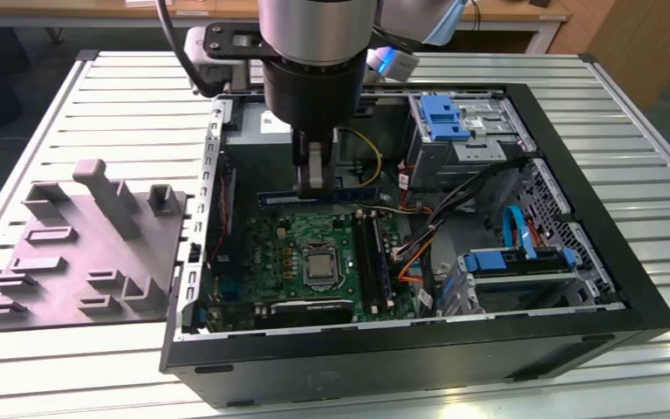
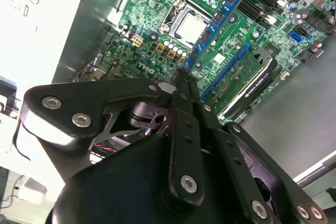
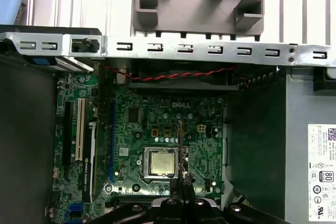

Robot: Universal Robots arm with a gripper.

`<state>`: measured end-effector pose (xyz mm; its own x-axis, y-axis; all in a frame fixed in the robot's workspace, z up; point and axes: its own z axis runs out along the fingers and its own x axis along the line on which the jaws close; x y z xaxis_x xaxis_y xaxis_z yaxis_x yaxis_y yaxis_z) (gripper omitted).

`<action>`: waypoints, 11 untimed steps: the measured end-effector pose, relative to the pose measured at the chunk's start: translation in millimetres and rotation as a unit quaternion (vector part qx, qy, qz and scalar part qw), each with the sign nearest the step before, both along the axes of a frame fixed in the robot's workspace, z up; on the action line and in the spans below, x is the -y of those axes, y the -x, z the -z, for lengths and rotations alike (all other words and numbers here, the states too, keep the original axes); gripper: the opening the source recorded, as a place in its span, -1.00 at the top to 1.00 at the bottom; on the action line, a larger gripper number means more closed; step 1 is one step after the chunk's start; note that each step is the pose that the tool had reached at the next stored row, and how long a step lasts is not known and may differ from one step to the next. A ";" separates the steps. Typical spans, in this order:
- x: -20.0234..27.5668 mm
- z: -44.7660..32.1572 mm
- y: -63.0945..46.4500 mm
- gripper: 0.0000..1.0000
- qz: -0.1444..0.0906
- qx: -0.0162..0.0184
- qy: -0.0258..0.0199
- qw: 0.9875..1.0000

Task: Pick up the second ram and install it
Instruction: 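Insert the second ram into the second slot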

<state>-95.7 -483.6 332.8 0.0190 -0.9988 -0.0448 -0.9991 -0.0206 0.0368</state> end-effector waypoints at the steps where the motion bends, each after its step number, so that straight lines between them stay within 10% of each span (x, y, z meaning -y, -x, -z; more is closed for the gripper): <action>1: 0.0 0.1 0.0 0.77 -0.004 0.000 0.000 1.000; 11: 0.0 0.9 -0.1 0.77 0.020 0.000 0.000 1.000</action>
<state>-95.6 -483.6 331.9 -0.0215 -0.9988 -0.0449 -0.9991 0.0198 0.0368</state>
